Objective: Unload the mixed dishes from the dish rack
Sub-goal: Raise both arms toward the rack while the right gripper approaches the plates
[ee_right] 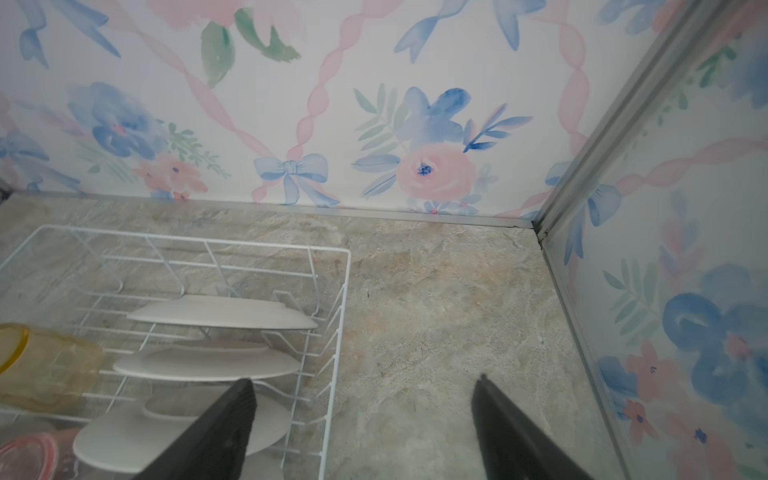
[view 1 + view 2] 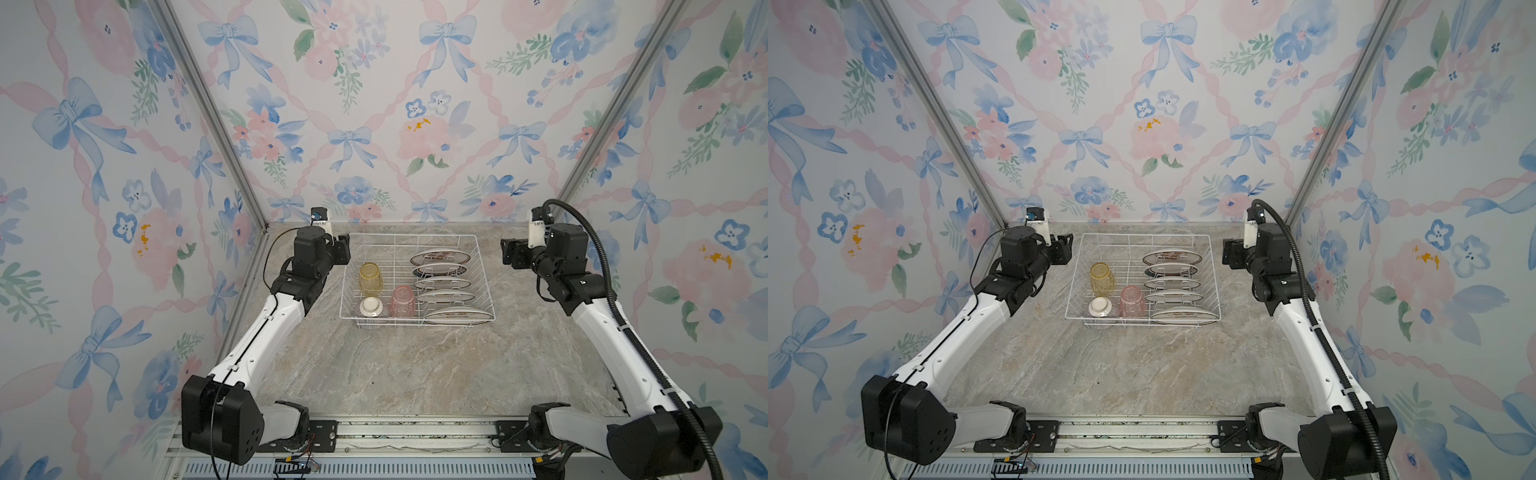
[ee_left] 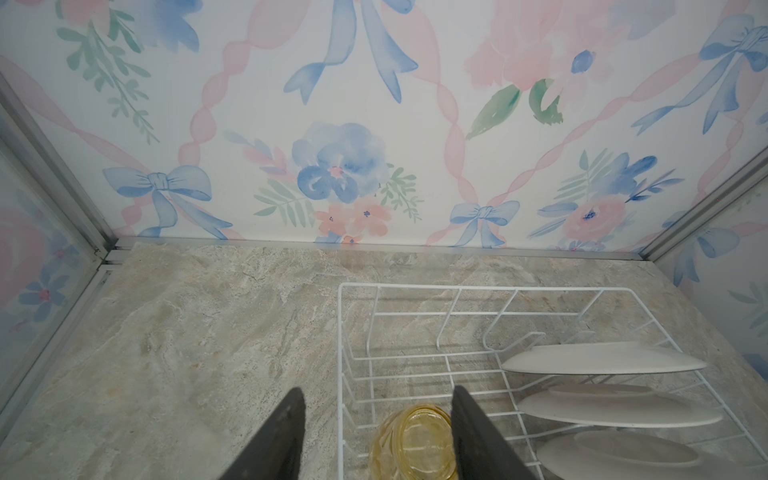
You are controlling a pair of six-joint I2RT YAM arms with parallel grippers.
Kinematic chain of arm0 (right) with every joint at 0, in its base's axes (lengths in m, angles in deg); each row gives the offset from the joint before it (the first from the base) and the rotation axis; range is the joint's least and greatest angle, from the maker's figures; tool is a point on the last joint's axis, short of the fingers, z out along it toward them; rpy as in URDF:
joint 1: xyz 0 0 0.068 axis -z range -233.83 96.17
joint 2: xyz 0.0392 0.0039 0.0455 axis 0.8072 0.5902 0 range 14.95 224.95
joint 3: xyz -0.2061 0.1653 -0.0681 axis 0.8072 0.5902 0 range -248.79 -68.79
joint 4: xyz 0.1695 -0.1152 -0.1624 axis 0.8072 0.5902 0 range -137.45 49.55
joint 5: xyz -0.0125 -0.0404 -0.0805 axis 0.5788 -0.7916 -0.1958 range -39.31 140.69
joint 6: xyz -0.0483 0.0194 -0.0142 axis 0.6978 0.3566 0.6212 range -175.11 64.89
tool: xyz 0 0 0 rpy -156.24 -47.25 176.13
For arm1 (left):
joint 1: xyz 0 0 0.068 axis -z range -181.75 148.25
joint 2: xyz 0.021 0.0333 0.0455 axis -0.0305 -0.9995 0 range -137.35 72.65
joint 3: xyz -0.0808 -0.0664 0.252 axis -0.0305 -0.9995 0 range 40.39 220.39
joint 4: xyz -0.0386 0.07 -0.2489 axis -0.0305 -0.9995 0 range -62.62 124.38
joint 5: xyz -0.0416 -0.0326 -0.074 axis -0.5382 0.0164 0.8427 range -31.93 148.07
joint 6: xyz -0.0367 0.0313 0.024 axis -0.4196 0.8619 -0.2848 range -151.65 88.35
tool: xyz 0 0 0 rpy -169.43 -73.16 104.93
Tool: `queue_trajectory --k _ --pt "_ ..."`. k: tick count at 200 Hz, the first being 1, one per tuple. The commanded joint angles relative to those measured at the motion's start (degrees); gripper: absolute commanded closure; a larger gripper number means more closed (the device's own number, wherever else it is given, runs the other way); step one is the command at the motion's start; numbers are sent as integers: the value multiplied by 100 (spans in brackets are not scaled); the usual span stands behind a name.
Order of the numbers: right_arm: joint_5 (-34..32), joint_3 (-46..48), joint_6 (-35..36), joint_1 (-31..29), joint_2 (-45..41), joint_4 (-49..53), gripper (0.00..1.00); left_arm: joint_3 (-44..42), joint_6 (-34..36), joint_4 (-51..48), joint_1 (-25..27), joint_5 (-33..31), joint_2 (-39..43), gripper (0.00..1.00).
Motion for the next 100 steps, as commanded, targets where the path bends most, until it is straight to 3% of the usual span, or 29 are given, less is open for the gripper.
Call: queue_trajectory --k 1,28,53,68,100 --pt "875 -329 547 -317 -159 1525 28 142 -303 -340 168 191 -138 44" --pt "1219 -93 727 -951 -736 1742 31 128 -420 -335 205 306 -259 45" --pt "920 -88 991 -1693 -1009 2220 31 96 -418 -333 220 346 -349 46" --pt "718 -104 1149 -2049 -1004 2505 36 118 -414 -329 224 378 -446 46" --pt "562 -121 1251 -2392 -861 2800 39 244 -464 -326 270 499 -702 47"
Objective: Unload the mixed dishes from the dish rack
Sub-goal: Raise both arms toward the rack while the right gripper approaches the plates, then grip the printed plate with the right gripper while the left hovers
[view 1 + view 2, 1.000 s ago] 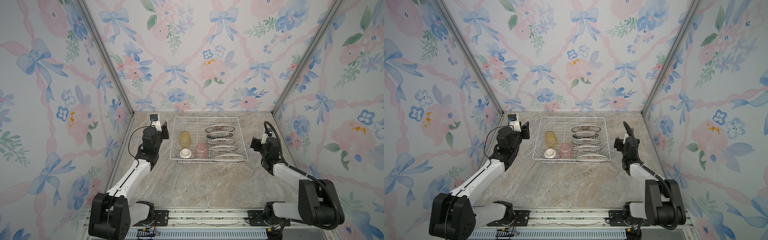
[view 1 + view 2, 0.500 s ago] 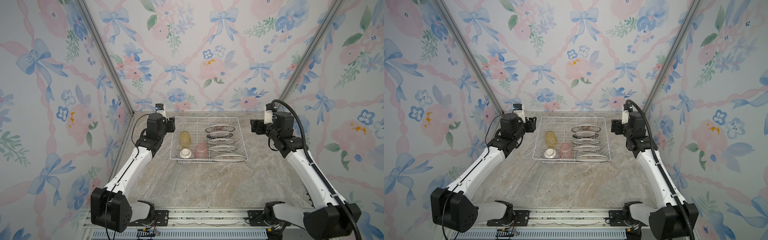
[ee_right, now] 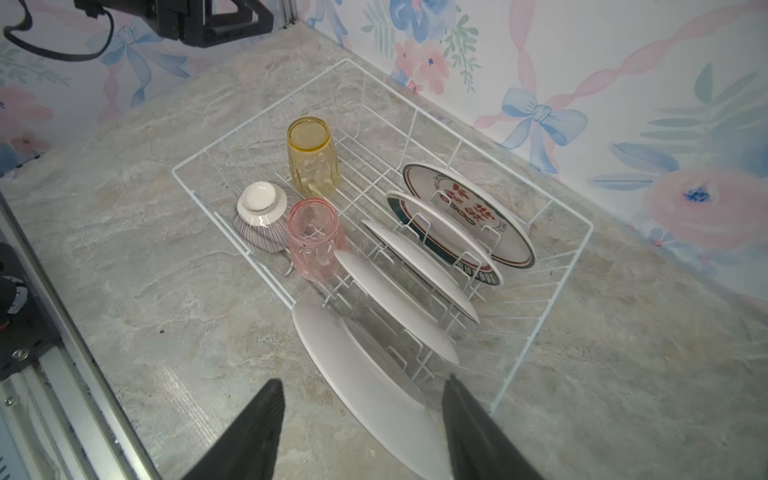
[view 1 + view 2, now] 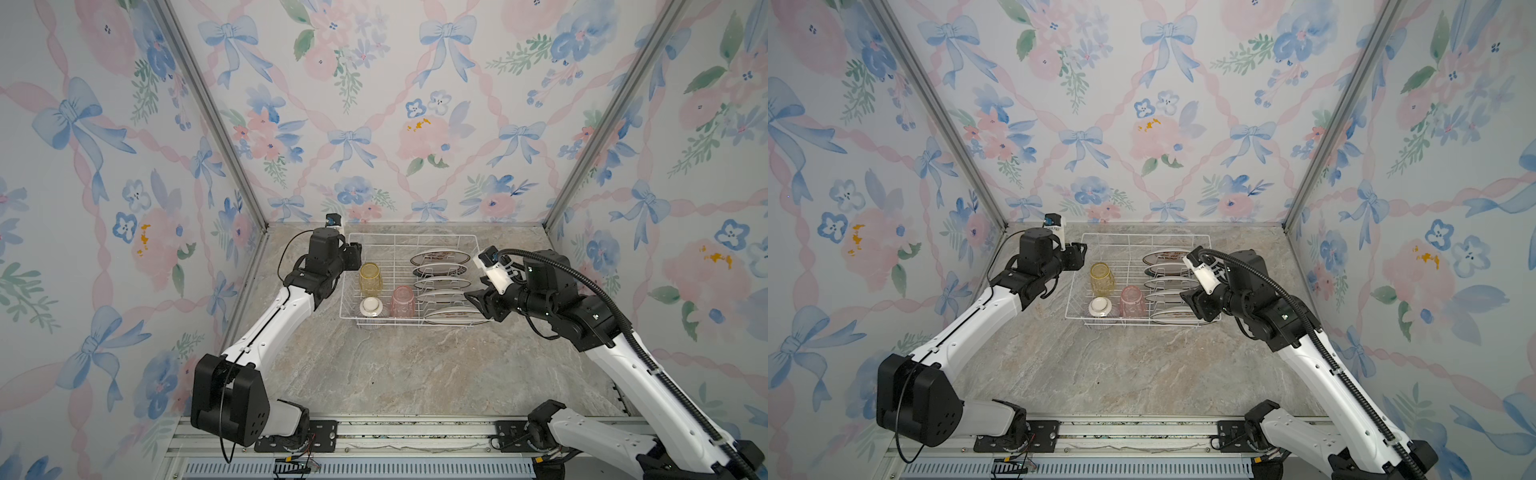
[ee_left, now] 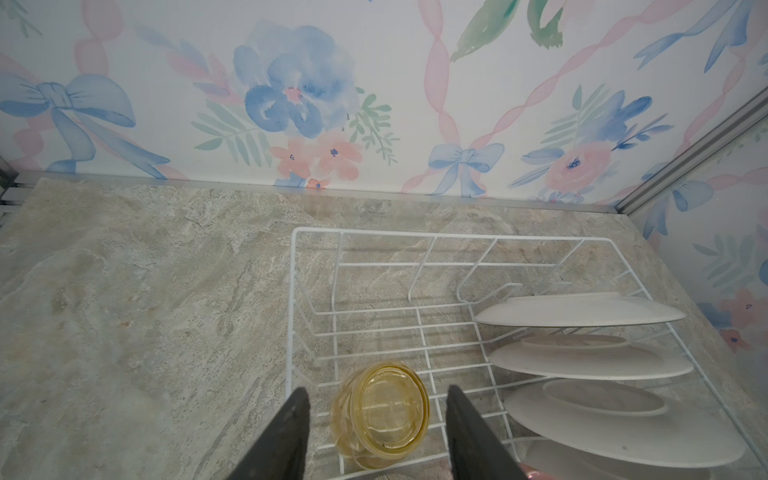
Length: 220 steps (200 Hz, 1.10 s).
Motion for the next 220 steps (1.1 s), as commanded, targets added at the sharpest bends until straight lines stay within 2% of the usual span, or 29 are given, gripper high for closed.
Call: queue_trajectory --k 1,63,118,172,202,220 --pt "-233 -20 222 -195 145 566 39 182 -126 -48 56 190 -187 47" --pt "-668 -36 586 -424 746 833 38 36 -207 -59 105 253 -121 47" --pt "-823 -250 918 -416 1228 1070 45 -107 -184 -152 107 281 -27 47" --pt "-948 -284 1127 -414 1484 1207 46 -230 -429 -566 29 -12 -26 45" --pt "-1052 -345 1219 -415 1657 1238 52 -290 -555 -776 -49 -91 -46 45" --pt "-1057 -349 1260 -411 1707 1201 53 -372 -579 -851 -106 -264 9 39"
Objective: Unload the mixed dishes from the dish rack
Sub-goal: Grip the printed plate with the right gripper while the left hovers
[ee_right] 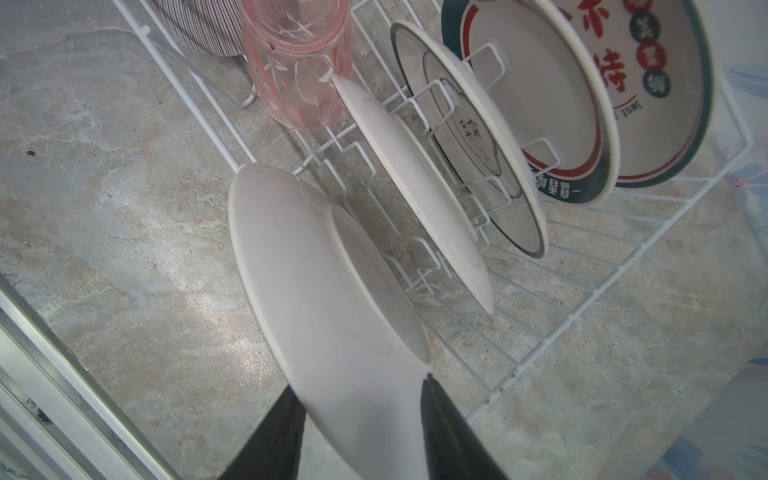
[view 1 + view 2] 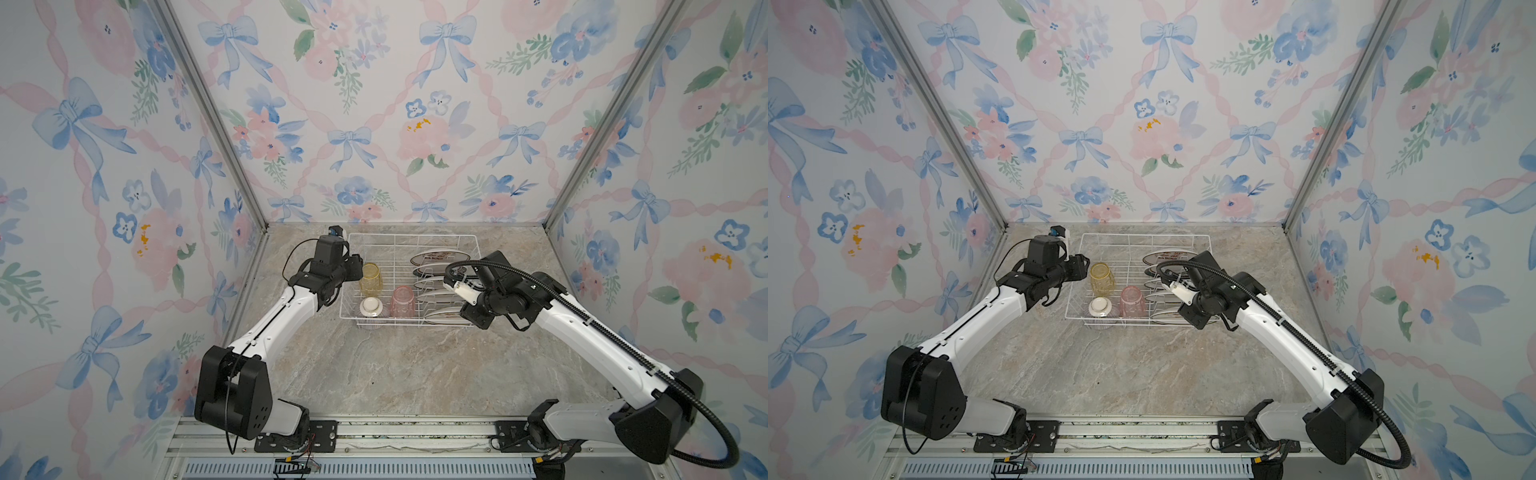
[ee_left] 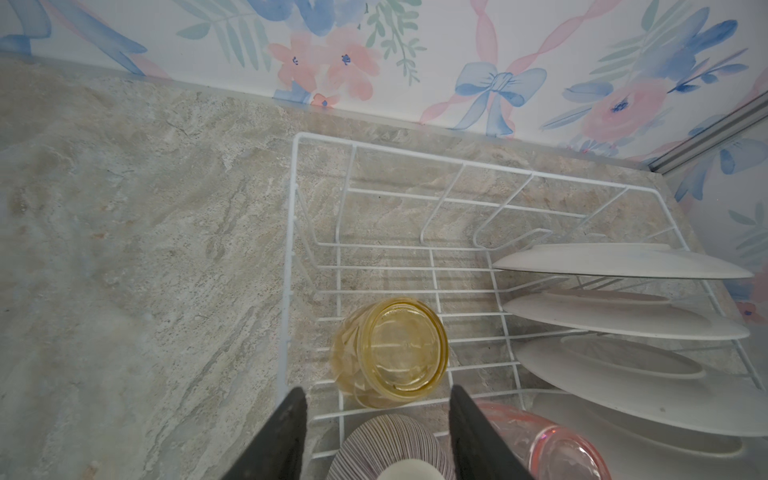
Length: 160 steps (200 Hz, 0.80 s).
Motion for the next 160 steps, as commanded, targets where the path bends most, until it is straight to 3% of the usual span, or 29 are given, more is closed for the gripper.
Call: queue_trajectory --k 1,43,81,160 --pt "-121 -171 128 -46 79 167 53 -151 -156 -269 -85 -274 132 39" --pt "-118 -191 197 -39 173 48 54 -321 -141 -387 -219 -441 136 34" --pt "-245 -209 259 -26 263 -51 56 -495 -202 -383 -308 -38 -144 40" --pt "-197 -218 322 5 353 -81 62 -501 -207 -370 -305 99 -639 46"
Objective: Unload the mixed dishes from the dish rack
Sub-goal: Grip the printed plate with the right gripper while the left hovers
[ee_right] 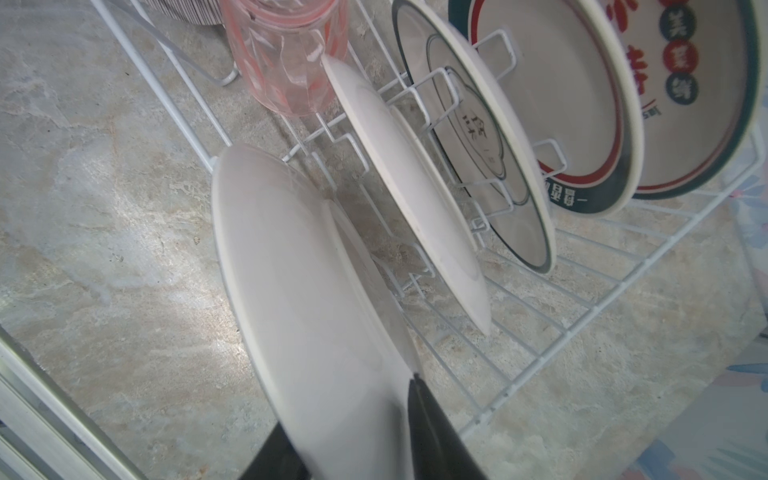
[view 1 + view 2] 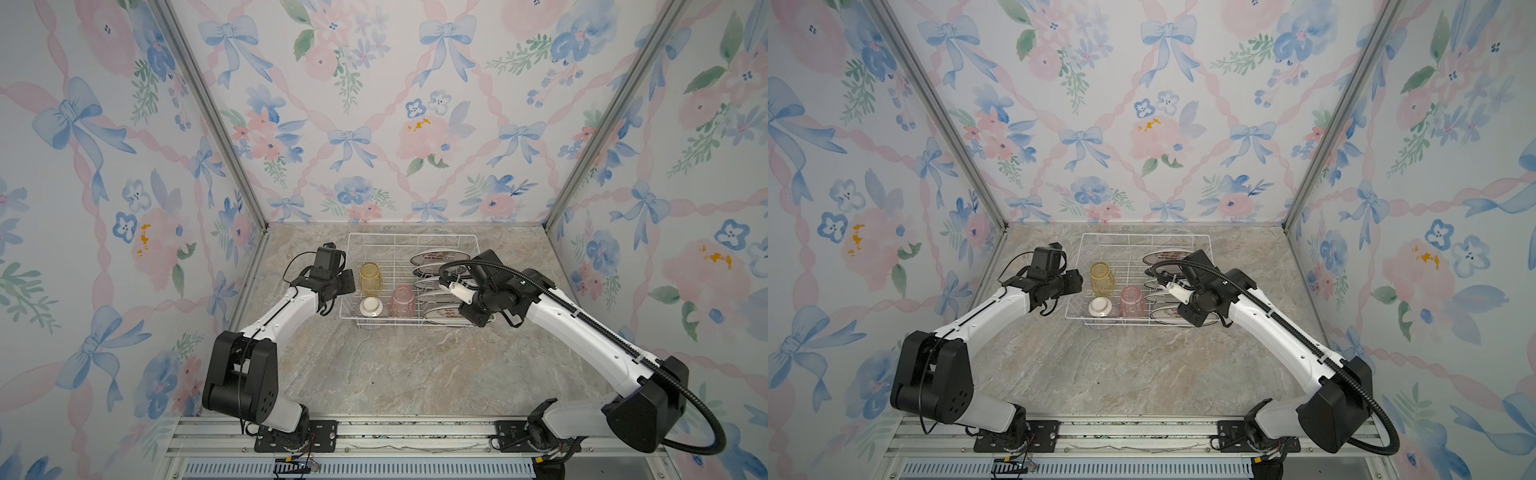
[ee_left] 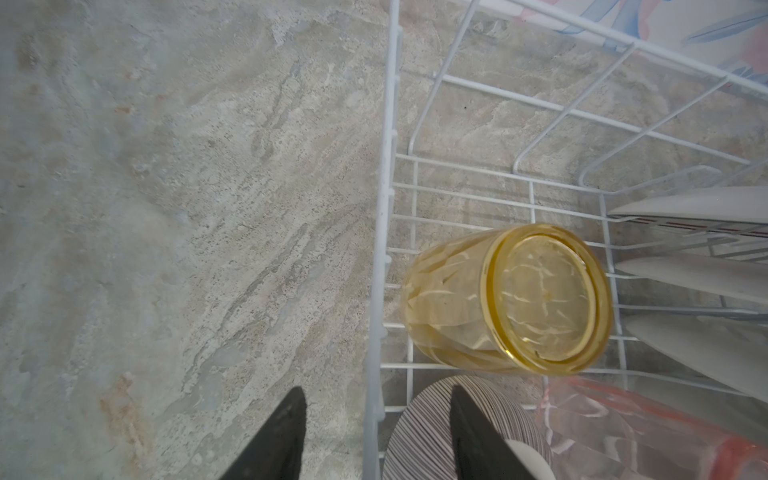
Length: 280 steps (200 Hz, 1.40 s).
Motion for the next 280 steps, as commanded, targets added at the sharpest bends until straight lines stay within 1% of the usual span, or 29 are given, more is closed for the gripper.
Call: queue_trajectory --k 1,24,42,63,79,90,112,130,139,152,165,204,253,280 --pt "-38 -172 65 3 54 18 62 -40 -71 -115 -17 139 -181 46" --pt "62 -189 98 1 84 68 64 -29 -88 -110 -13 228 -333 50" --pt "85 -204 109 -21 107 128 66 -8 -96 -111 -16 254 -412 51" --pt "120 -181 134 -45 115 158 70 33 -93 -111 -14 238 -461 52" --pt "129 -162 152 -71 132 191 71 71 -78 -107 -19 247 -510 52" --pt "144 -162 170 -76 148 201 76 99 -78 -112 -19 263 -544 52" --pt "147 -155 153 -90 194 212 76 145 -76 -106 -13 280 -607 53" --pt "-6 -89 157 -143 196 127 76 174 -75 -114 -16 297 -642 53" --pt "-119 -56 175 -176 188 78 79 179 -80 -105 -11 297 -653 53" --pt "-363 12 200 -246 156 -10 86 179 -66 -110 -19 297 -651 53" --pt "-559 69 240 -310 108 -94 100 177 -71 -101 -17 303 -655 53" --pt "-1036 296 302 -440 -190 -520 100 198 -54 -97 -12 313 -674 53" --pt "-1956 674 450 -712 -775 -1336 100 209 -27 -79 -13 323 -708 53" --pt "-2156 712 469 -776 -1038 -1558 100 216 -6 -53 -18 350 -726 53"
